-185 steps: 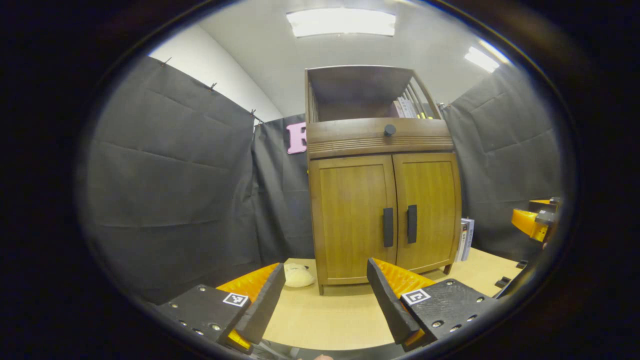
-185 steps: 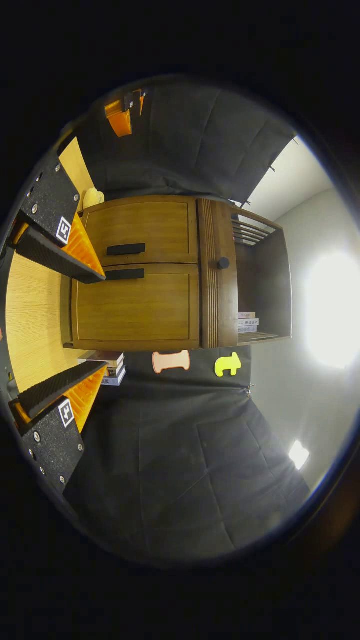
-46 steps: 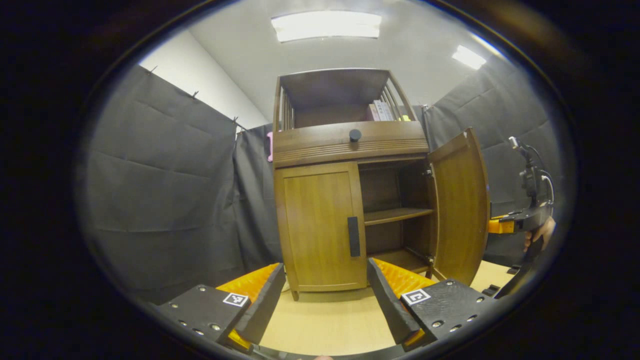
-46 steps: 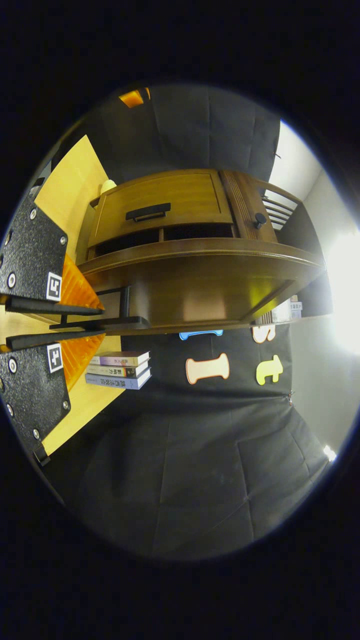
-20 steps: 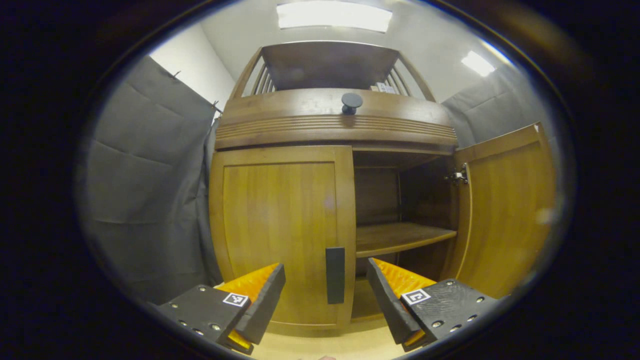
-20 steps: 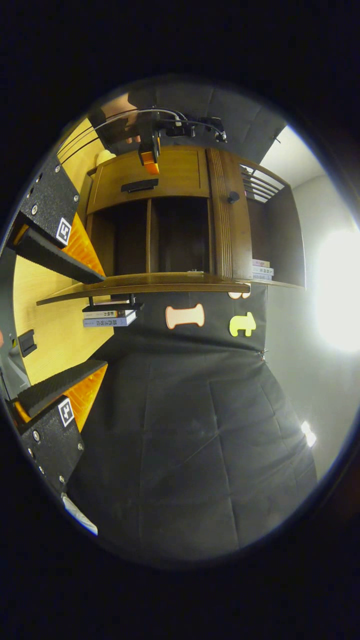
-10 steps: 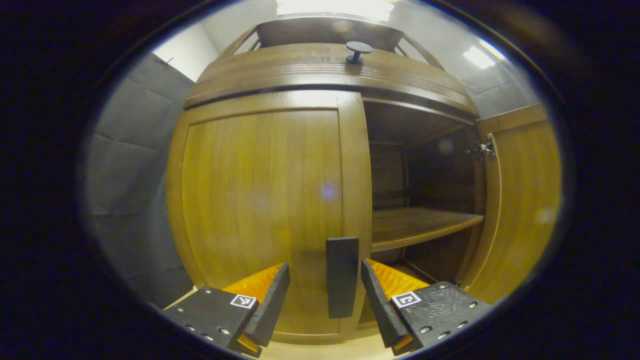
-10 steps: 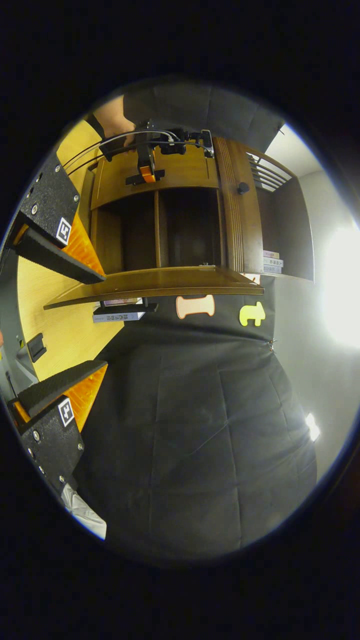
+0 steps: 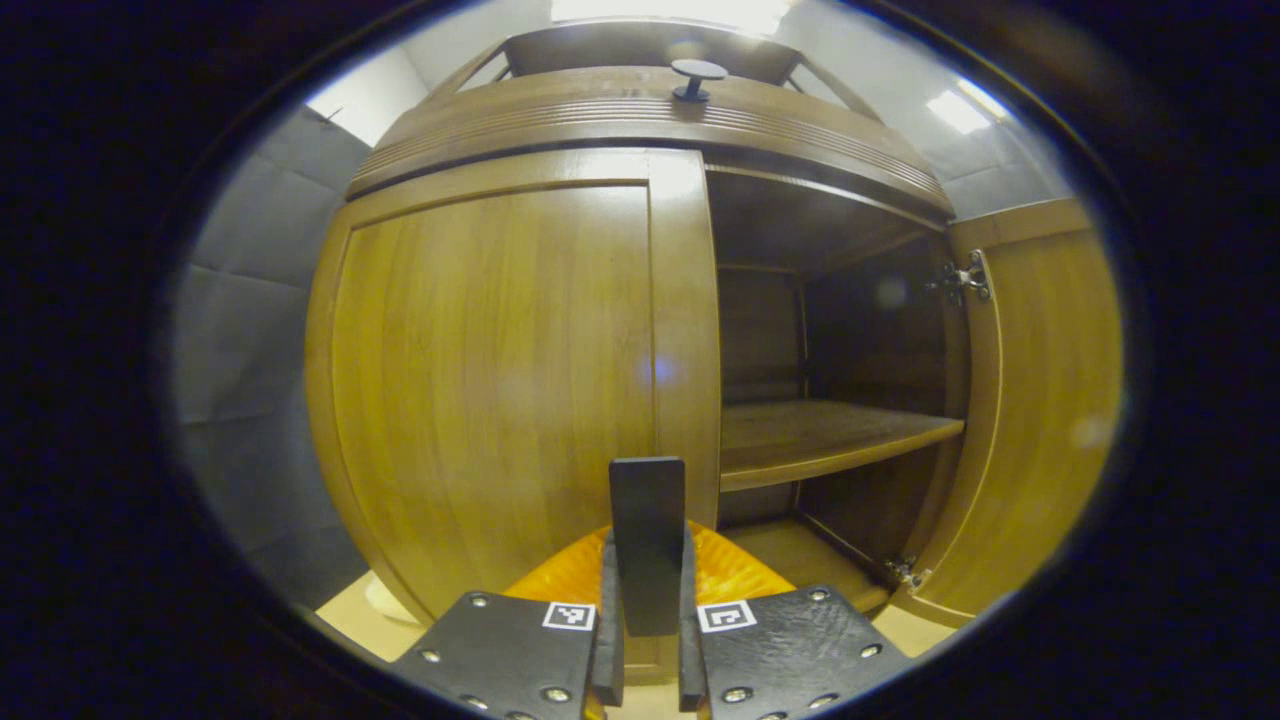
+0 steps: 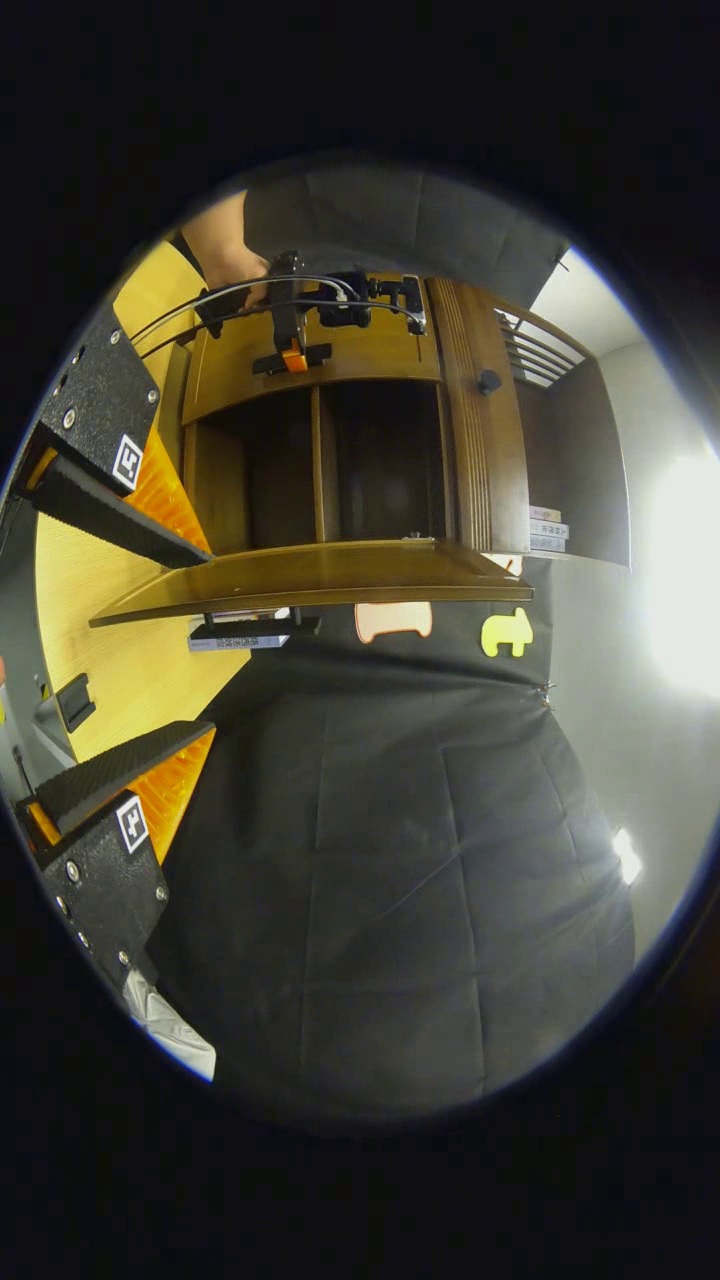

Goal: Open the right door of the double-door shoe cabinet with the right hand, and open the left door with the left hand.

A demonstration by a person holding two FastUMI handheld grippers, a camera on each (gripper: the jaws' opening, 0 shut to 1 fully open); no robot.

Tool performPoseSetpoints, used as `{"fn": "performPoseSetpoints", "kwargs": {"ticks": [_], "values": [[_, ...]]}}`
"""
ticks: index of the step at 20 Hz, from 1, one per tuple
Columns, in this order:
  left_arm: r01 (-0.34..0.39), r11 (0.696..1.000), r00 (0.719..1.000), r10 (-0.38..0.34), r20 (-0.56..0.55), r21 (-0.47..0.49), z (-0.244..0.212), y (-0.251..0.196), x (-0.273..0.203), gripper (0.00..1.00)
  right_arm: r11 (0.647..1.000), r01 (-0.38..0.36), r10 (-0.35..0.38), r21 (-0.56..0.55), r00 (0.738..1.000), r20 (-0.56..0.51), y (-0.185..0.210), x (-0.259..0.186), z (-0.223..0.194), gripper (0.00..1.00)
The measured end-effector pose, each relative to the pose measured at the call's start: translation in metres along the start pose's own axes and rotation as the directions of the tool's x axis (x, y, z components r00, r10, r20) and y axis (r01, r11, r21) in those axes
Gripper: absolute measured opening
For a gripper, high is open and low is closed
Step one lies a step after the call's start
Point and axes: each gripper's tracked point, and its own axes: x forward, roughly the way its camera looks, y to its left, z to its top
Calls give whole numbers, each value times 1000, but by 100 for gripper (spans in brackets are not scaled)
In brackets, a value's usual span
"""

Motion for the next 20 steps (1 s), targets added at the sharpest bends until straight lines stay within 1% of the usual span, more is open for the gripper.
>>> {"fn": "performPoseSetpoints", "kwargs": {"ticks": [1, 2, 4, 7, 12, 17, 19, 20], "values": [[1, 1000, 1000, -1, 3, -7, 1, 2, -2, 17, 1000, -10, 10, 1, 1000, 4, 2, 2, 1, 95], [2, 1000, 1000, -2, 7, -9, 4, 3, -7, 17, 1000, -25, 25, 5, 1000, 8, 6, 3, 2, 96], [4, 1000, 1000, -4, 15, -10, 7, 7, -21, 17, 999, -51, 51, 15, 999, 9, 12, 7, 1, 94], [8, 1000, 1000, -8, 9, -20, -1, 12, -53, 17, 995, -100, 100, 22, 995, 16, 26, 10, 3, 95], [9, 1000, 1000, -8, 6, -27, -2, 22, -86, 17, 983, -183, 183, 3, 983, 22, 52, 17, 8, 95], [-7, 999, 1000, 7, 0, -38, -4, 40, -121, 17, 970, -243, 242, 9, 970, 21, 72, 21, 6, 95], [-14, 999, 1000, 14, -2, -39, -4, 47, -135, 20, 965, -263, 263, 14, 965, 20, 80, 22, 7, 96], [-19, 999, 1000, 19, -2, -39, -4, 52, -144, 22, 961, -276, 275, 15, 961, 22, 86, 24, 8, 95]]}}
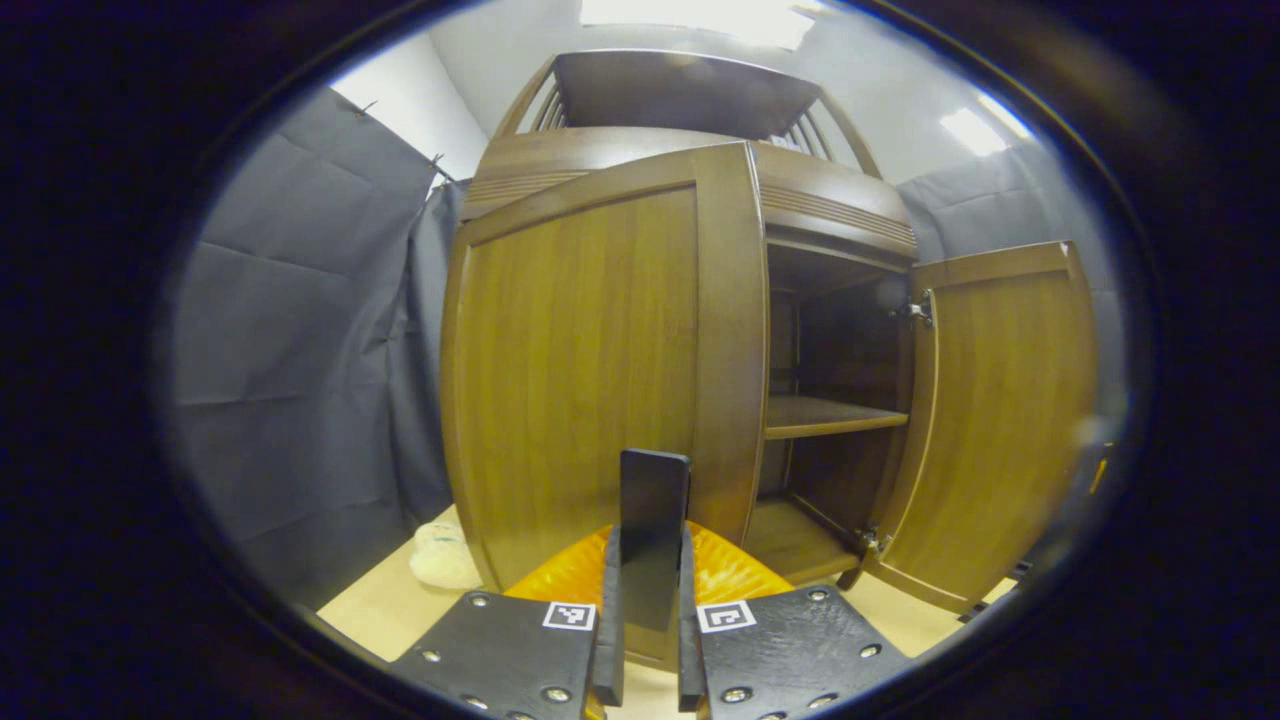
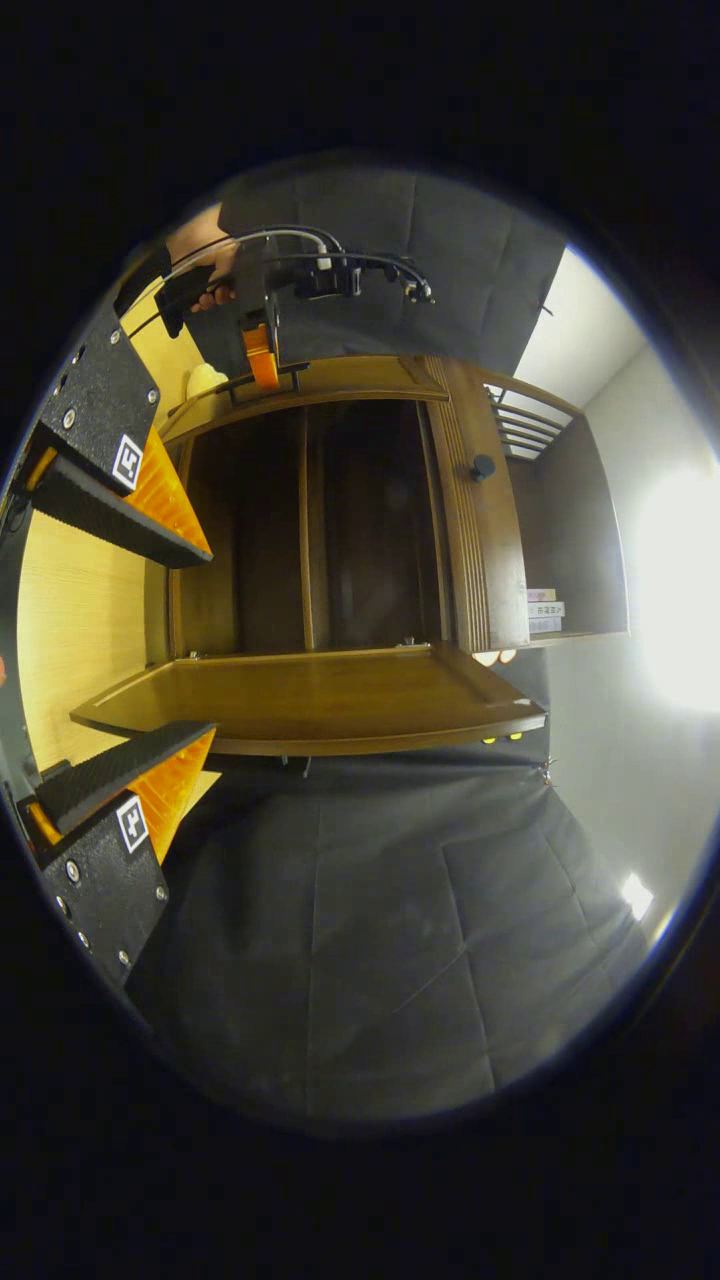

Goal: Open the right door of the double-door shoe cabinet with the right hand, and open the left door with the left hand.

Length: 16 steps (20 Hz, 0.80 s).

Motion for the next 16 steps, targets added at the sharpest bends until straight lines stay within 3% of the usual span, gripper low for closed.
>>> {"fn": "performPoseSetpoints", "kwargs": {"ticks": [4, 5, 16], "values": [[-18, 1000, 1000, 18, -6, -2, 0, 22, -27, 22, 999, -48, 48, -4, 999, -4, 20, 10, -2, 94], [-23, 1000, 1000, 23, -7, -10, -1, 28, -32, 27, 998, -61, 61, -6, 998, -4, 25, 12, -2, 94], [-115, 993, 993, 114, 10, 21, 1, 97, -78, 26, 979, -201, 201, -31, 980, -6, 96, 28, -3, 95]]}}
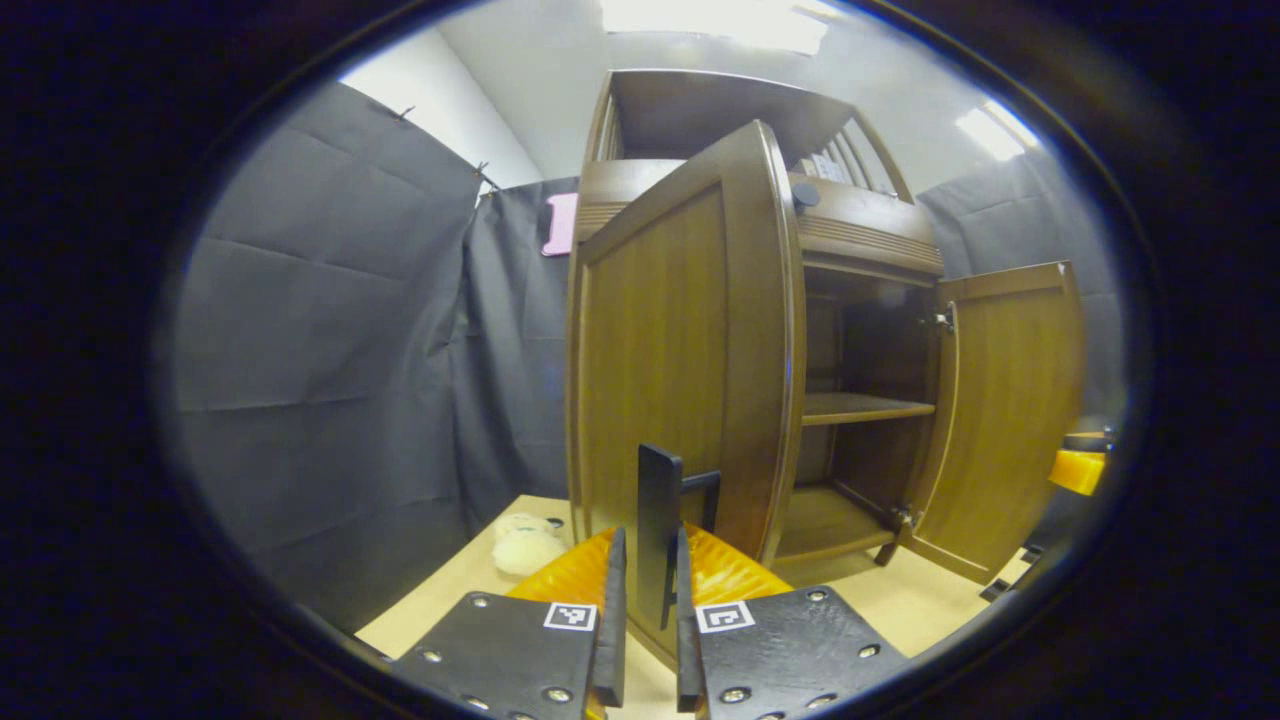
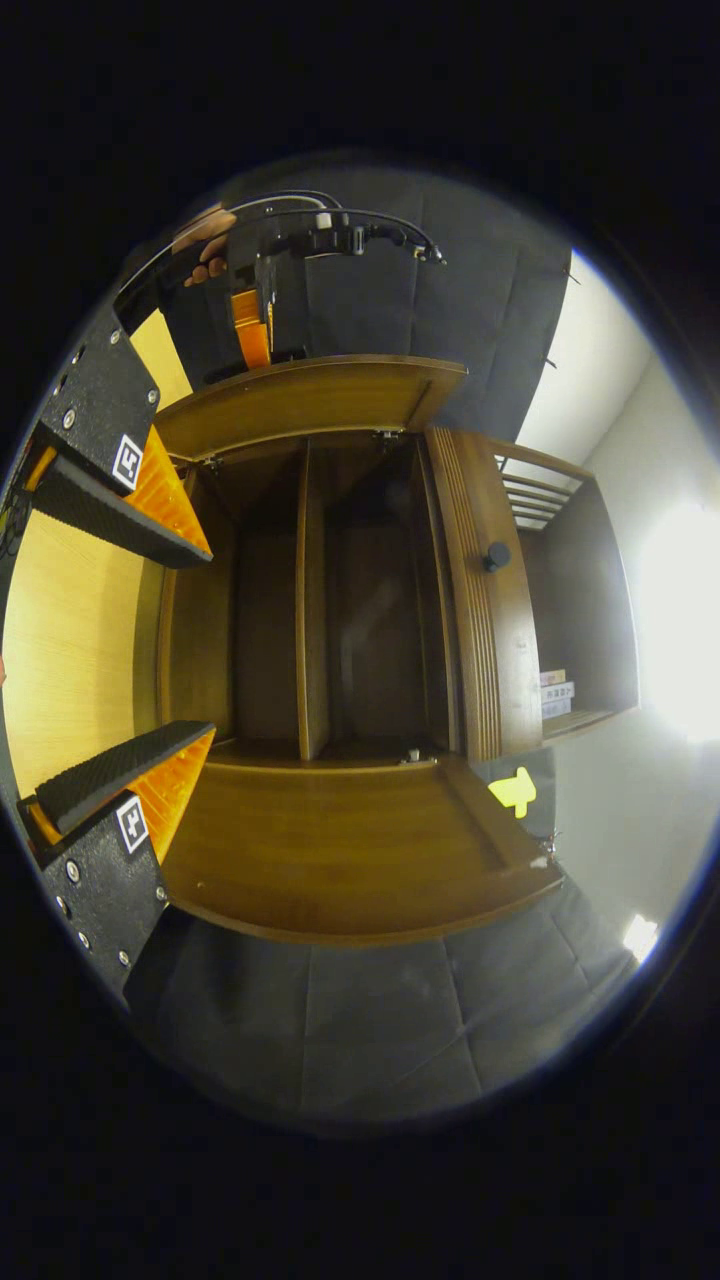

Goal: Open the right door of the double-door shoe cabinet with the right hand, and open the left door with the left hand.

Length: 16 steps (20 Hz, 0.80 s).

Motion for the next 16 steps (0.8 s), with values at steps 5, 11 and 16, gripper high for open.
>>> {"fn": "performPoseSetpoints", "kwargs": {"ticks": [5, 11, 16], "values": [[-59, 998, 998, 58, 22, 38, 1, 43, -10, 24, 999, -43, 42, -13, 999, -10, 24, 16, -2, 94], [-104, 994, 994, 104, 19, 19, -2, 83, -13, 18, 997, -73, 73, -13, 997, -15, 50, 36, 1, 94], [-91, 996, 995, 90, 28, 13, -2, 105, -9, 16, 997, -80, 79, -25, 997, -26, 70, 53, -2, 95]]}}
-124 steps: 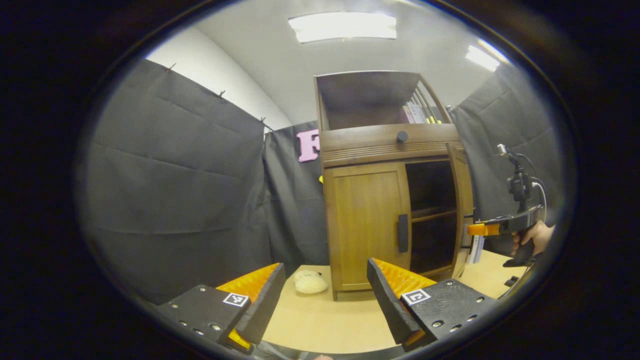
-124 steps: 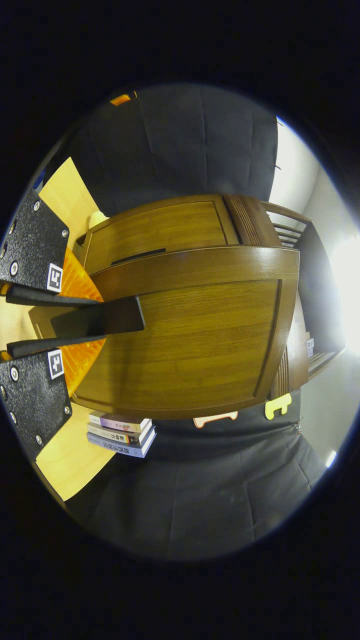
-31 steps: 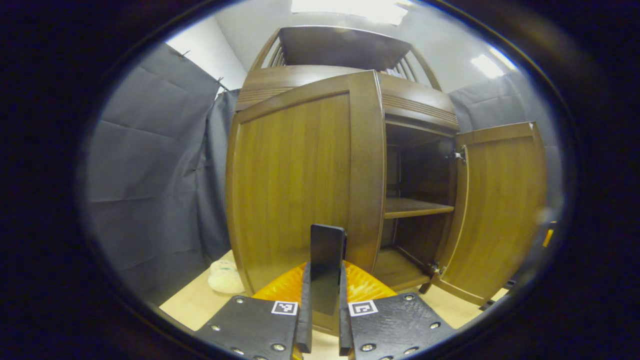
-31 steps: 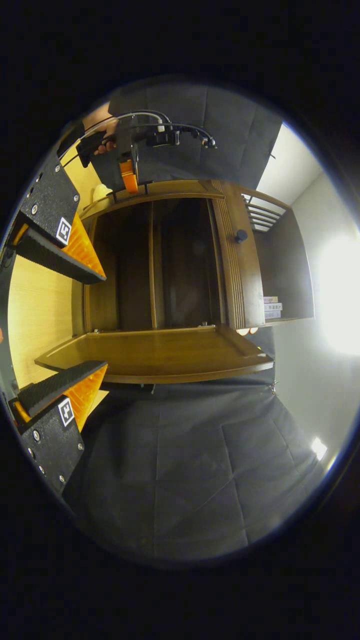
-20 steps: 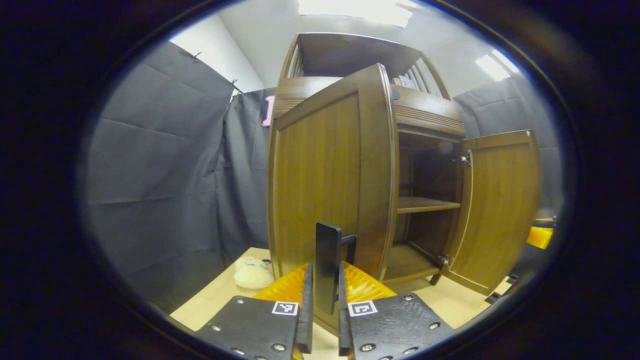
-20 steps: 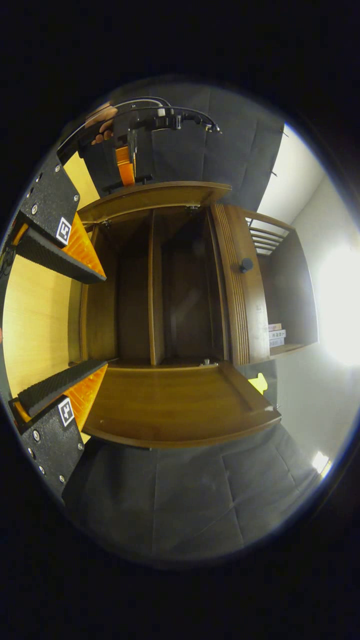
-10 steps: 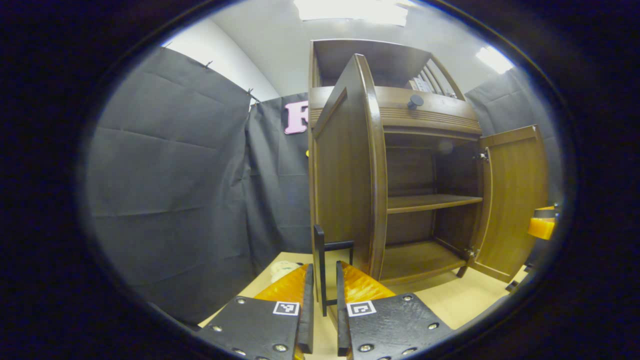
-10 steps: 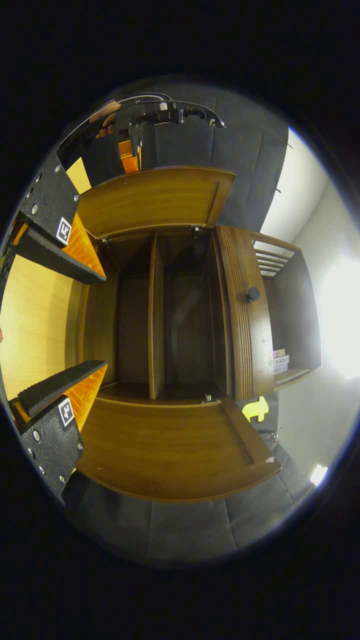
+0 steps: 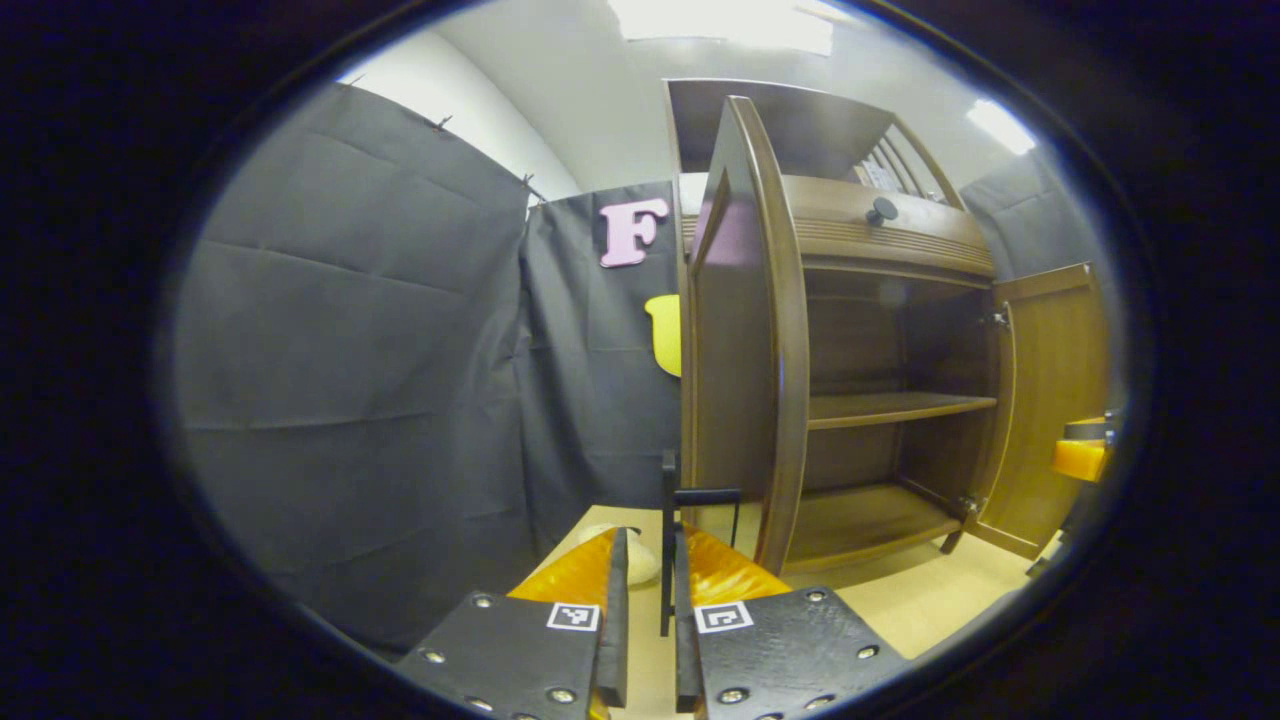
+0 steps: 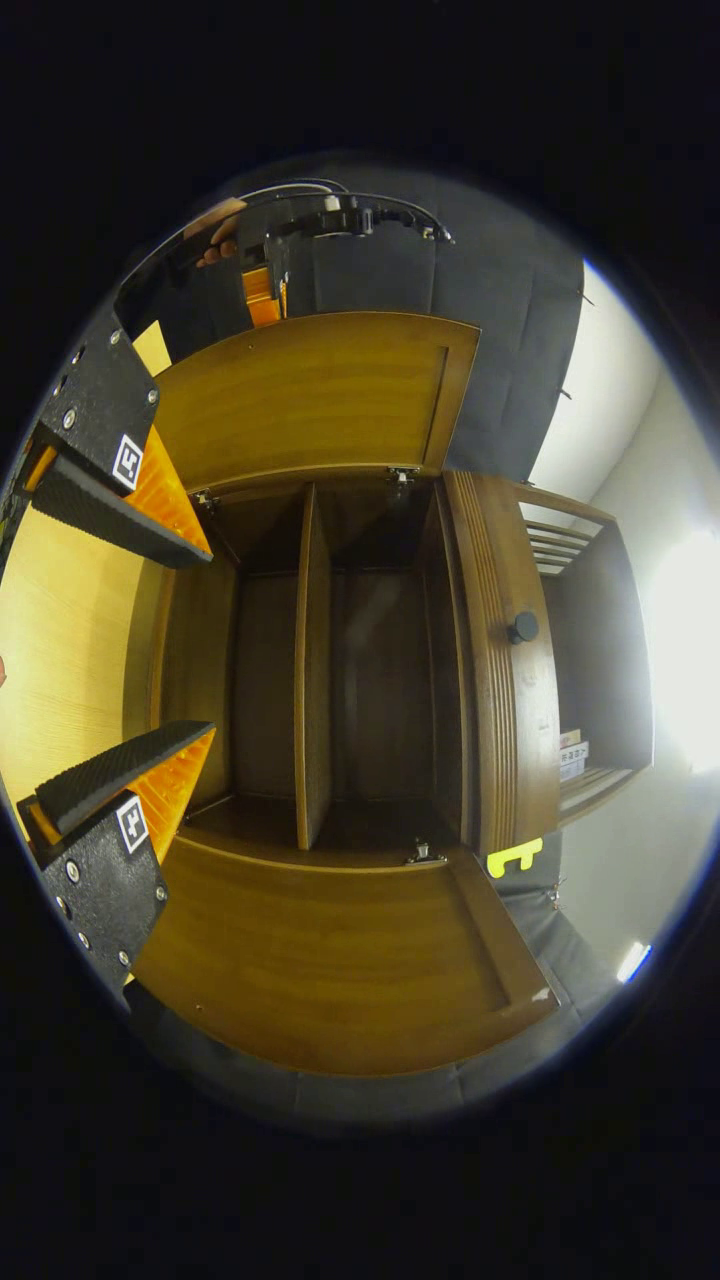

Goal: Open the right door of the double-door shoe cabinet with the right hand, and open the left door with the left hand.

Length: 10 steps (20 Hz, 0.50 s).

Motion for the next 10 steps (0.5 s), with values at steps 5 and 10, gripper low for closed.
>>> {"fn": "performPoseSetpoints", "kwargs": {"ticks": [5, 10], "values": [[41, 999, 999, -41, 12, -6, 0, 13, 3, 24, 1000, 9, -8, -15, 1000, 8, 19, 14, 5, 95], [50, 999, 999, -50, 13, -19, -4, 27, -1, 24, 999, 41, -40, -13, 999, 8, 23, 15, 7, 95]]}}
